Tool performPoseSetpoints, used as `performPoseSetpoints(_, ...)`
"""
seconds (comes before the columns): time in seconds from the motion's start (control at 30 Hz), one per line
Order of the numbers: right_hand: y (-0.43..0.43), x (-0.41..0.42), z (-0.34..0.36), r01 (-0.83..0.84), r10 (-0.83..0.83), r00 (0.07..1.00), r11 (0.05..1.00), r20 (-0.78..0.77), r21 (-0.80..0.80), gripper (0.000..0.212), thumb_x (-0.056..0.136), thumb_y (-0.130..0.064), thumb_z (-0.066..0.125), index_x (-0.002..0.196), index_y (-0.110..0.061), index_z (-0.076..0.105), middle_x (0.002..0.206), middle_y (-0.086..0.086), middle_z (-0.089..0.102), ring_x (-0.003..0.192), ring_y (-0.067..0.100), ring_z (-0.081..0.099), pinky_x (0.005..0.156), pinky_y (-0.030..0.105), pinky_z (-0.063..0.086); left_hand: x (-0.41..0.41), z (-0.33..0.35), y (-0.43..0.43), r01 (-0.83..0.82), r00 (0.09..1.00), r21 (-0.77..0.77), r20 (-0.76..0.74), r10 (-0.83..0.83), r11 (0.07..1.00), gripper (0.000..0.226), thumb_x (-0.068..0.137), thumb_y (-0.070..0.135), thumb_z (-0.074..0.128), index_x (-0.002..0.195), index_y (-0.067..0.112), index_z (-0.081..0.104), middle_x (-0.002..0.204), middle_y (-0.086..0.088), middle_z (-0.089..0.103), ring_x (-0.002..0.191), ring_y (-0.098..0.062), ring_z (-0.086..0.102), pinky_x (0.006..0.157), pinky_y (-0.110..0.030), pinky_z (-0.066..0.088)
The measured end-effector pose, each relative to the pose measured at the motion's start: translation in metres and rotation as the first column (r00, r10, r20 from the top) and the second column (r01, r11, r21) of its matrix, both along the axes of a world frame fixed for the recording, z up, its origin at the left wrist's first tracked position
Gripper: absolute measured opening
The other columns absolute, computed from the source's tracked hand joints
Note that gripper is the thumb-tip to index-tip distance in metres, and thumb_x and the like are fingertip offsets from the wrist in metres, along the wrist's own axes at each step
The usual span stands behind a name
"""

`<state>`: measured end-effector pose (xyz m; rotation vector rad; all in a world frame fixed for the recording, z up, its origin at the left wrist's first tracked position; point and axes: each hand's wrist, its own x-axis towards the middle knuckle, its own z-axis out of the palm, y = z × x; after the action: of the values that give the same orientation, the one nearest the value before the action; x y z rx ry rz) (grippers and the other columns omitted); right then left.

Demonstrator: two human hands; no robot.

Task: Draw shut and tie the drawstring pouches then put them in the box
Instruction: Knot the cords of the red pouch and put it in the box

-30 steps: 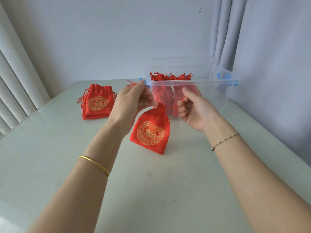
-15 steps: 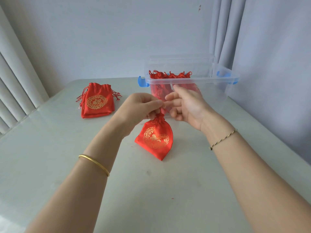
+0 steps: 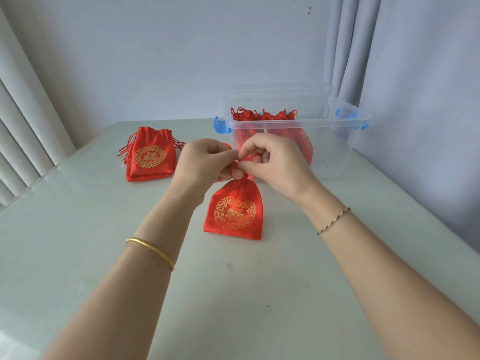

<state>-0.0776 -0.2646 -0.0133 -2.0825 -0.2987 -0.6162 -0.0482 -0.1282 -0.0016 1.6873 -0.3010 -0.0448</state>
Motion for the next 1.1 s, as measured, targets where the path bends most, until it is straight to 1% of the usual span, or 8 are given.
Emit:
performPoseSetpoints(0.17,0.002,0.001,0.000,0.093,-0.054,0.986,0.961,0.155,-0.262,0.004,0.078,-0.009,0.069,0.082,-0.006,0.069,0.068,-0.017,0.040,0.061,-0.003,0.048,0.059,0.011,0.035,0.002,0.000,0.001,-0.044,0.999,0.014,0.019,0.044,0.999,0.008,0.084,0.002,0.062,0.078,-0.003,0.063,0.063,-0.014,0.063,0.045,-0.010,0.063,0.057,-0.020,0.056)
performPoseSetpoints(0.33,0.004,0.003,-0.002,0.178,-0.140,0.983,0.900,0.122,-0.399,0.011,0.085,-0.010,0.059,0.085,-0.003,0.067,0.079,-0.003,0.047,0.073,0.011,0.045,0.065,0.026,0.034,0.001,0.001,-0.001,-0.082,0.991,0.039,0.107,0.077,0.996,0.006,0.080,-0.002,0.061,0.083,0.003,0.061,0.068,-0.014,0.067,0.059,-0.018,0.068,0.070,-0.028,0.058)
performPoseSetpoints(0.43,0.001,0.005,-0.002,0.150,-0.151,0.988,0.965,0.014,-0.216,0.015,0.085,-0.010,0.058,0.077,-0.001,0.067,0.064,-0.003,0.054,0.057,0.001,0.046,0.055,0.017,0.033,0.002,0.004,0.000,-0.086,0.993,0.002,0.077,0.086,0.996,0.024,0.078,0.002,0.064,0.098,0.013,0.056,0.083,-0.010,0.069,0.083,-0.028,0.069,0.086,-0.041,0.055)
performPoseSetpoints(0.53,0.000,0.006,-0.003,0.124,-0.104,0.979,0.986,-0.175,0.113,0.021,0.086,-0.009,0.057,0.072,0.006,0.065,0.061,0.012,0.057,0.046,0.004,0.040,0.048,0.018,0.032,-0.001,0.007,0.001,-0.094,0.988,0.059,0.130,0.086,0.994,0.029,0.078,0.008,0.067,0.102,0.019,0.054,0.099,-0.002,0.061,0.084,-0.016,0.064,0.083,-0.036,0.055)
performPoseSetpoints(0.67,-0.001,0.006,-0.003,0.115,0.075,0.929,0.872,-0.362,0.477,0.022,0.089,-0.008,0.056,0.067,-0.007,0.060,0.044,-0.002,0.049,0.033,0.004,0.032,0.039,0.018,0.026,-0.009,0.009,-0.002,-0.143,0.906,0.279,0.424,0.012,0.950,0.015,0.077,0.016,0.070,0.080,0.028,0.063,0.100,0.007,0.056,0.097,-0.007,0.053,0.079,-0.009,0.039)
performPoseSetpoints(0.73,-0.002,0.005,0.001,0.099,0.180,0.910,0.782,-0.375,0.615,0.020,0.089,-0.006,0.056,0.069,-0.007,0.057,0.042,-0.004,0.044,0.033,0.003,0.029,0.036,0.016,0.025,-0.009,0.007,-0.004,-0.206,0.864,0.365,0.503,-0.006,0.908,0.012,0.076,0.019,0.072,0.080,0.029,0.067,0.101,0.007,0.050,0.103,-0.009,0.049,0.089,-0.016,0.038)
performPoseSetpoints(0.83,-0.003,0.005,0.004,0.079,0.290,0.883,0.685,-0.370,0.724,0.023,0.089,-0.004,0.055,0.067,-0.008,0.054,0.046,-0.002,0.043,0.034,0.003,0.030,0.036,0.015,0.024,-0.007,0.006,-0.004,-0.252,0.853,0.394,0.522,0.010,0.884,0.013,0.076,0.021,0.072,0.085,0.029,0.067,0.105,0.005,0.047,0.110,-0.017,0.048,0.095,-0.032,0.039)
performPoseSetpoints(1.1,-0.003,0.005,0.001,0.038,0.410,0.840,0.609,-0.356,0.792,0.024,0.090,-0.004,0.053,0.067,-0.011,0.057,0.047,-0.003,0.041,0.036,0.003,0.031,0.039,0.016,0.025,-0.003,0.005,-0.002,-0.252,0.861,0.458,0.508,-0.019,0.852,0.010,0.079,0.022,0.070,0.088,0.026,0.069,0.107,0.004,0.046,0.111,-0.016,0.046,0.093,-0.024,0.032)
